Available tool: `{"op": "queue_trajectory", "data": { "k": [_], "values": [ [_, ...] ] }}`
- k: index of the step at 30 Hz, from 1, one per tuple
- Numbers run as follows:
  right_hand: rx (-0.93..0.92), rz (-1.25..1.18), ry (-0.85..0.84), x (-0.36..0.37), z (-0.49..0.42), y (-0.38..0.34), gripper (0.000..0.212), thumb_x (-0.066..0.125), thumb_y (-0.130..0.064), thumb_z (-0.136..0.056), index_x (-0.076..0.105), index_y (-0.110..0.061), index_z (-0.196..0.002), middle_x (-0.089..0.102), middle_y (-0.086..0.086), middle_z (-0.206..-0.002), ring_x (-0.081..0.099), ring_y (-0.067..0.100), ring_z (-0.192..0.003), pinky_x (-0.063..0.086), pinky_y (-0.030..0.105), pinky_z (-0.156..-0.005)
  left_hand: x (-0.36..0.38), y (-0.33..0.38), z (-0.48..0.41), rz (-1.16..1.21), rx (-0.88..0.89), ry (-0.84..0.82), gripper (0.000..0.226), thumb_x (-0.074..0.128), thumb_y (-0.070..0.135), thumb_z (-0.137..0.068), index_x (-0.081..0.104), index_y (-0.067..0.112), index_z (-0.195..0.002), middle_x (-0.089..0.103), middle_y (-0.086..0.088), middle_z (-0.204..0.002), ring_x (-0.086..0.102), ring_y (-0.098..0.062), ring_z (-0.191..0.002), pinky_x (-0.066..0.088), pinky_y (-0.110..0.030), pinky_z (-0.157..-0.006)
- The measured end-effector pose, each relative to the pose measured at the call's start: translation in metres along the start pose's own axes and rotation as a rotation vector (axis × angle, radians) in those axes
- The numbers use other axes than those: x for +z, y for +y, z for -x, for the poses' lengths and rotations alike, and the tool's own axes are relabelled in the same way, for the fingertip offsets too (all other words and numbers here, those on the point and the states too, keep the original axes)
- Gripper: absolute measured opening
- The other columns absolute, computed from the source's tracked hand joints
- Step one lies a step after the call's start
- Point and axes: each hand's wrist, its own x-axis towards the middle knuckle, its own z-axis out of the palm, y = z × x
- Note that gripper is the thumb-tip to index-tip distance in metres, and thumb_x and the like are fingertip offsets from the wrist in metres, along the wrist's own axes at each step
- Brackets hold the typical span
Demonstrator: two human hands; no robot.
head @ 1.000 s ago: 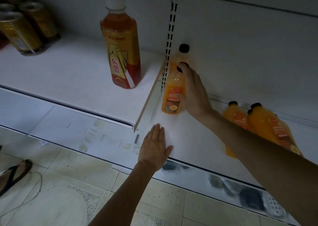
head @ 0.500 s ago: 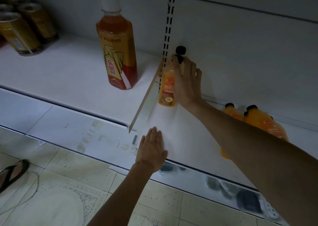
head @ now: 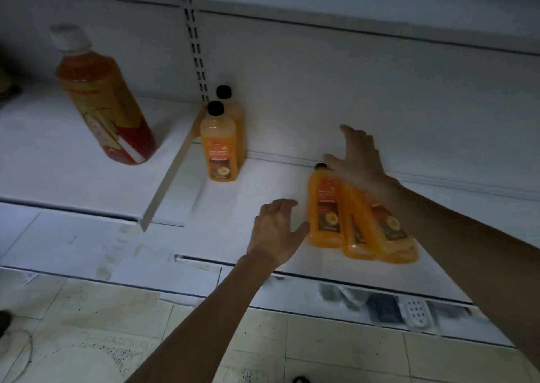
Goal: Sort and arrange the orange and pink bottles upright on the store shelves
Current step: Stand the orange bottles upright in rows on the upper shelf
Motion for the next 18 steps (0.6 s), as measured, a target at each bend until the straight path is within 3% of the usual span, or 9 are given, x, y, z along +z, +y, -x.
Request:
{"op": "queue_trajectory", "data": {
  "k": [3, 6, 9, 12, 15, 18],
  "values": [
    [0.257, -0.298, -0.092, -0.017, 0.022, 0.045, 0.086, 0.062, -0.049, -0.083, 0.016, -0.018, -0.149, 0.031, 0.012, -0.149, 0.031, 0.03, -0.136, 0.034, 0.047, -0.108, 0.018, 0.039, -0.009, 0.152, 0.001, -0.077, 0.044, 0.054, 0.038, -0.091, 0.049, 0.018, -0.13, 0.054, -0.004, -0.129, 0.051, -0.023, -0.116, 0.044, -0.032, -0.096],
    [0.357, -0.385, -0.226, -0.021, 0.045, 0.079, 0.089, 0.064, -0.055, -0.08, 0.018, -0.023, -0.149, 0.038, 0.008, -0.146, 0.043, 0.028, -0.129, 0.041, 0.037, -0.097, 0.041, 0.074, -0.012, 0.332, -0.043, -0.218, 0.04, 0.058, 0.032, -0.089, 0.049, 0.018, -0.126, 0.059, -0.004, -0.119, 0.058, -0.019, -0.104, 0.048, -0.03, -0.084],
    [0.312, -0.418, -0.261, -0.019, 0.057, 0.092, 0.074, 0.065, -0.052, -0.081, 0.035, -0.022, -0.141, 0.051, -0.001, -0.132, 0.052, 0.02, -0.115, 0.04, 0.027, -0.083, 0.062, 0.097, -0.016, 0.379, -0.061, -0.248, 0.056, 0.06, 0.036, -0.088, 0.037, 0.019, -0.136, 0.047, -0.005, -0.13, 0.048, -0.023, -0.119, 0.041, -0.025, -0.085],
    [0.315, -0.451, -0.252, -0.014, 0.058, 0.093, 0.062, 0.066, -0.05, -0.081, 0.046, -0.019, -0.131, 0.051, -0.006, -0.111, 0.05, 0.012, -0.098, 0.039, 0.024, -0.078, 0.079, 0.1, -0.02, 0.412, -0.143, -0.211, 0.068, 0.058, 0.041, -0.089, 0.025, 0.019, -0.144, 0.034, -0.005, -0.141, 0.034, -0.025, -0.13, 0.029, -0.023, -0.085],
    [0.248, -0.479, -0.222, -0.01, 0.06, 0.091, 0.057, 0.069, -0.05, -0.078, 0.051, -0.021, -0.123, 0.058, -0.009, -0.105, 0.058, 0.01, -0.092, 0.042, 0.017, -0.065, 0.089, 0.093, -0.02, 0.513, -0.16, -0.183, 0.082, 0.061, 0.059, -0.078, 0.027, 0.025, -0.144, 0.049, -0.003, -0.135, 0.051, -0.024, -0.121, 0.045, -0.032, -0.095],
    [0.186, -0.639, -0.159, -0.001, 0.065, 0.081, 0.058, 0.066, -0.047, -0.082, 0.044, -0.027, -0.131, 0.058, -0.014, -0.109, 0.06, 0.009, -0.101, 0.046, 0.015, -0.069, 0.087, 0.085, -0.019, 0.559, -0.16, -0.086, 0.084, 0.064, 0.061, -0.071, 0.032, 0.026, -0.14, 0.056, 0.004, -0.125, 0.056, -0.016, -0.111, 0.049, -0.035, -0.092]
  ]
}}
